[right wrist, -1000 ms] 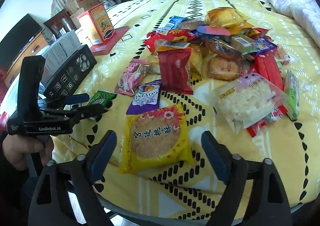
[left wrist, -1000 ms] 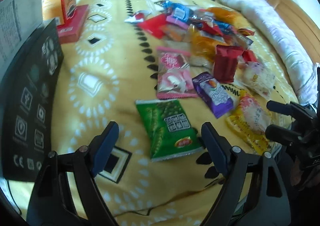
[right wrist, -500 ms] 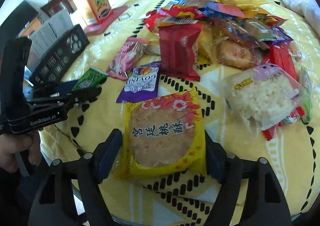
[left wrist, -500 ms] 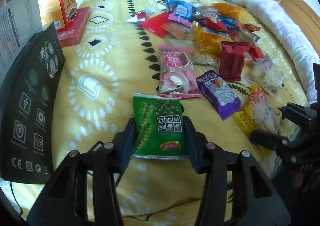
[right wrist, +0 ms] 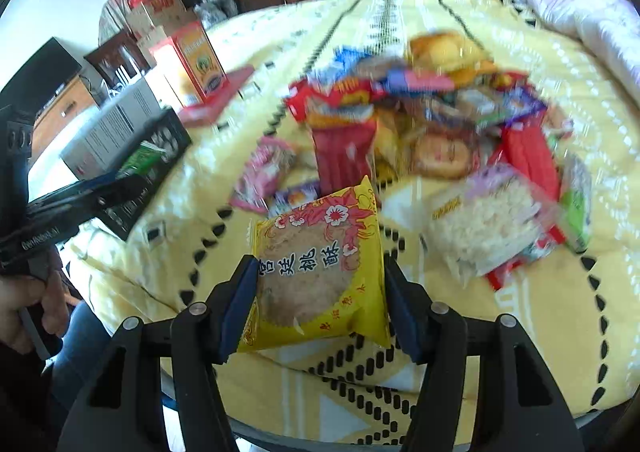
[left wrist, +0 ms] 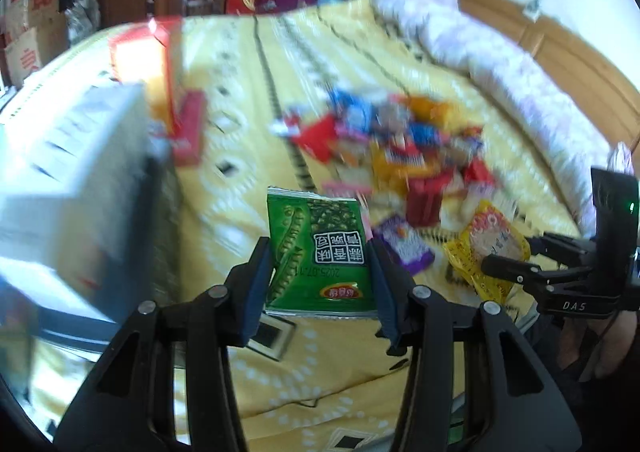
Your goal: Organize snacks
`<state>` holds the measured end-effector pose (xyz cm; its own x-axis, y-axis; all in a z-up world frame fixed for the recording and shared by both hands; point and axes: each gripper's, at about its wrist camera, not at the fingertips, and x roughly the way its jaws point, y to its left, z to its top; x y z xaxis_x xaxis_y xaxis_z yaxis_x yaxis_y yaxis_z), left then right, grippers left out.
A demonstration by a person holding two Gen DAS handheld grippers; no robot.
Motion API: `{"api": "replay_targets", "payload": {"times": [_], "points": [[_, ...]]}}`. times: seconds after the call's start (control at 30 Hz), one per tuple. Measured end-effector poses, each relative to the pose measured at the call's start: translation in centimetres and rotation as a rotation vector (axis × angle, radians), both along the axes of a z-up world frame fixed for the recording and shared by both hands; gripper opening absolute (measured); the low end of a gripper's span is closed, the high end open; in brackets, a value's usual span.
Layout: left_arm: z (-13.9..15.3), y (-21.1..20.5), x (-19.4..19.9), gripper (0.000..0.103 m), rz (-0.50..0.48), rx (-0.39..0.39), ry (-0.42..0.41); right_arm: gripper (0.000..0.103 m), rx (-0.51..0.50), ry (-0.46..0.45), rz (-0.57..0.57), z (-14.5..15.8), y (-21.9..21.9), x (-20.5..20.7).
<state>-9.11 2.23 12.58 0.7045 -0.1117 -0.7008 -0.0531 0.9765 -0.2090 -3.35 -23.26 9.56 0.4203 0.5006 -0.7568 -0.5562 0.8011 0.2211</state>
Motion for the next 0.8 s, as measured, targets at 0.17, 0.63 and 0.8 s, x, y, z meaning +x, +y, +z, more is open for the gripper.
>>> {"api": "replay_targets", "payload": {"times": [0.17, 0.63, 0.8], "points": [[4.1, 4.2, -2.1, 0.048, 0.091, -0.017, -0.106, 0.065, 0.060, -0.079, 0.027, 4.7, 1.8, -0.2], [9.5, 20.4, -13.2, 0.048, 0.514, 0.017, -0.230, 0.058, 0.277, -0.167, 0.424, 16.2, 22.8, -2.7], [7.5, 24.1, -14.7, 0.048, 0.591, 0.006, -0.172, 0.057, 0.270, -0.172, 0.537, 16.4, 30.9, -5.1]]}}
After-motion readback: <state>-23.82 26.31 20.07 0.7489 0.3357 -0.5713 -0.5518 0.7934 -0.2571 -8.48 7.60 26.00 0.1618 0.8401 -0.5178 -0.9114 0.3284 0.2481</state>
